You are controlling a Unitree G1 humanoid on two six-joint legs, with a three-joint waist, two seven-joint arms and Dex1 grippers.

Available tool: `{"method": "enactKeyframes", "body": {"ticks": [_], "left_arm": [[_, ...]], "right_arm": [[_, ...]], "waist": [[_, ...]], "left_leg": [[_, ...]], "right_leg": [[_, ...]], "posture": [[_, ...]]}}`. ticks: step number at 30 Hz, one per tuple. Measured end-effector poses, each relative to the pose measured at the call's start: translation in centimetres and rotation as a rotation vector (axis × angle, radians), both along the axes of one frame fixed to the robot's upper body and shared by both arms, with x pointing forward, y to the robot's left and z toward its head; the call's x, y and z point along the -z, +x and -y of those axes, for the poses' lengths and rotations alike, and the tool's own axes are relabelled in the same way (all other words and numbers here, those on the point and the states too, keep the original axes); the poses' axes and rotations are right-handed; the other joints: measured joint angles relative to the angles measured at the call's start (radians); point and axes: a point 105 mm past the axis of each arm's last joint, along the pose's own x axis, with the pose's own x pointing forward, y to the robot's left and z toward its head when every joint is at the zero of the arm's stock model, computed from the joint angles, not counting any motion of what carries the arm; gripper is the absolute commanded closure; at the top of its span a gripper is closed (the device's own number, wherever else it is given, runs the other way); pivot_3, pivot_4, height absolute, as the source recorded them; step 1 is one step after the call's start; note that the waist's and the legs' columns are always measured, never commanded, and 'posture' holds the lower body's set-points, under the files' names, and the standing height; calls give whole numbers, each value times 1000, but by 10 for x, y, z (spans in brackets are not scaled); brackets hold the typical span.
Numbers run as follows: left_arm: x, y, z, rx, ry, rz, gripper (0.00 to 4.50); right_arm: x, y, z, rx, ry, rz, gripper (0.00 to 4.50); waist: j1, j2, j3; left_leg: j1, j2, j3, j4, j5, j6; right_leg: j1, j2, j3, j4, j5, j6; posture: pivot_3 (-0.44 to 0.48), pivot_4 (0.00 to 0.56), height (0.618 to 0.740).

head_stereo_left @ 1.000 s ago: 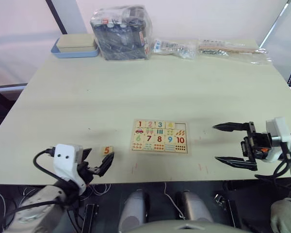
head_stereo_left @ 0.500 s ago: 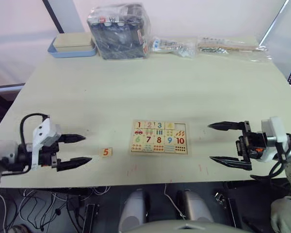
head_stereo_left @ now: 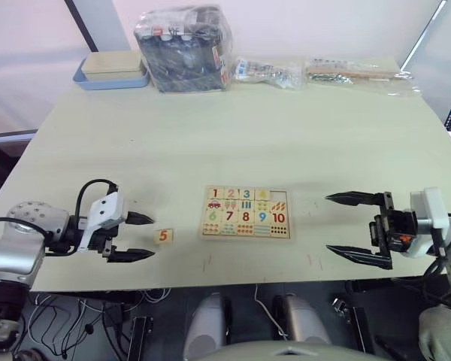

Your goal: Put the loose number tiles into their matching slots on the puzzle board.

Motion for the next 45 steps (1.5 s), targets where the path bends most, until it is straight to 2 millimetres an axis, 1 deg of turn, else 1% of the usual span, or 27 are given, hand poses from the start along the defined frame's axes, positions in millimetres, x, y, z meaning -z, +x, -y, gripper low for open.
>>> {"method": "enactKeyframes", "body": {"ticks": [4, 15, 18, 19, 20, 21, 22, 23, 24, 29, 30, 31, 33, 35, 36, 37, 38, 41, 43, 45], "left_arm": [[6, 3, 4, 4, -10, 39, 878], [10, 7, 9, 7, -22, 97, 878], [11, 7, 10, 6, -28, 108, 1661], [11, 8, 11, 5, -29, 113, 2018], [11, 8, 11, 6, -29, 115, 2018], [11, 8, 11, 6, -29, 115, 2121], [11, 7, 11, 9, -30, 117, 2703], [11, 7, 11, 9, -30, 117, 2926], [11, 7, 11, 9, -33, 116, 3413], [7, 5, 16, 18, -47, 89, 3413], [3, 6, 18, 21, -48, 85, 3413], [-8, 8, 20, 29, -44, 92, 3413], [-20, 12, 22, 37, -33, 111, 3413], [-40, 19, 28, 43, 4, 131, 3413], [-54, 24, 33, 51, 23, 159, 3413], [-58, 25, 35, 55, 27, 167, 3413], [-68, 28, 42, 61, 28, 168, 3413], [-84, 31, 59, 103, 55, 163, 3413], [-96, 36, 73, 128, 116, 145, 3413], [-110, 36, 83, 150, 160, 133, 3413]], "right_arm": [[-1, -1, -1, 0, -1, 11, 0], [0, -1, -1, 11, 1, 14, 0], [0, -1, 0, 11, 1, 14, 0], [0, -2, 0, 12, 1, 13, 0], [0, -2, 0, 12, 1, 12, 0], [0, -2, 0, 12, 1, 12, 0], [1, -2, 0, 13, 0, 10, 0], [1, -2, 0, 14, 0, 10, 0], [1, -2, 0, 15, 0, 10, 0], [3, -2, 1, 24, -2, 3, 0], [3, -2, 1, 27, -4, 3, 0], [3, -1, 1, 34, -6, 6, 0], [3, -1, 1, 41, -5, 10, 0], [4, 0, 2, 59, 1, 16, 0], [4, 0, 3, 71, 2, 20, 0], [4, 0, 3, 76, 2, 21, 0], [5, 0, 4, 84, 1, 22, 0], [5, 1, 6, 102, 2, 29, 0], [5, 1, 9, 124, 2, 35, 0], [4, 1, 10, 134, 1, 44, 0]], "waist": [[1, 0, 0], [2, 0, 0], [2, 1, -1], [1, 1, -1], [1, 0, -1], [1, 0, -1], [0, 0, -1], [1, 0, -1], [1, 0, -1], [1, 0, 0], [1, -1, 0], [2, -1, 0], [1, -1, 0], [3, -2, 0], [2, -2, 0], [1, -2, 0], [2, -2, 0], [1, -2, 0], [2, -3, 1], [2, -3, 1]], "left_leg": [[0, 0, 0, 0, 0, 0], [1, 0, -1, 1, 0, 0], [1, 0, -1, 1, 0, 0], [1, 0, 0, 1, 0, 0], [1, 0, 0, 1, 0, 0], [1, 0, 0, 1, 0, 0], [1, 0, 0, 1, 0, 0], [1, 0, 0, 1, 0, 0], [1, 0, 0, 1, 0, 0], [1, 0, -1, 1, 0, 0], [1, 0, -1, 1, 0, 0], [1, 0, -1, 1, 0, 0], [1, 0, -1, 1, 0, 0], [1, -1, -1, 1, 0, 0], [1, -1, -1, 1, 0, 0], [1, -1, -1, 1, 0, 0], [1, -1, -1, 1, 0, 0], [1, -4, 0, 1, 0, 0], [0, -5, 0, 2, 0, 0], [0, -6, 0, 2, 0, 0]], "right_leg": [[0, 0, 0, 0, 0, 0], [2, 0, 0, 0, 0, 0], [2, 0, 0, 1, 0, 0], [2, 0, 0, 0, 0, 0], [2, 0, 0, 0, 0, 0], [2, 0, 0, 0, 0, 0], [2, 0, 0, 0, 0, 0], [2, 0, 0, 0, 0, 0], [2, 0, 0, 0, 0, 0], [2, 0, 0, 1, 0, 0], [2, 0, -1, 1, 0, 0], [2, 0, -1, 1, 0, 0], [2, 0, -1, 1, 0, 0], [2, 1, -1, 1, 0, 1], [2, 1, -1, 1, 0, 1], [2, 1, 0, 1, 0, 1], [3, 2, -1, 1, 1, 2], [3, 3, 0, 1, 1, 3], [3, 5, 0, 1, 1, 4], [3, 6, 1, 1, 0, 6]], "posture": [[0, 150, 740], [0, 150, 740], [0, 150, 740], [0, 150, 740], [0, 150, 740], [0, 150, 740], [0, 150, 740], [0, 150, 740], [0, 150, 740], [0, 150, 740], [0, 150, 740], [0, 150, 740], [0, 150, 740], [0, 150, 740], [0, 150, 740], [0, 150, 740], [0, 150, 740], [0, 150, 740], [0, 150, 740], [0, 150, 740]]}}
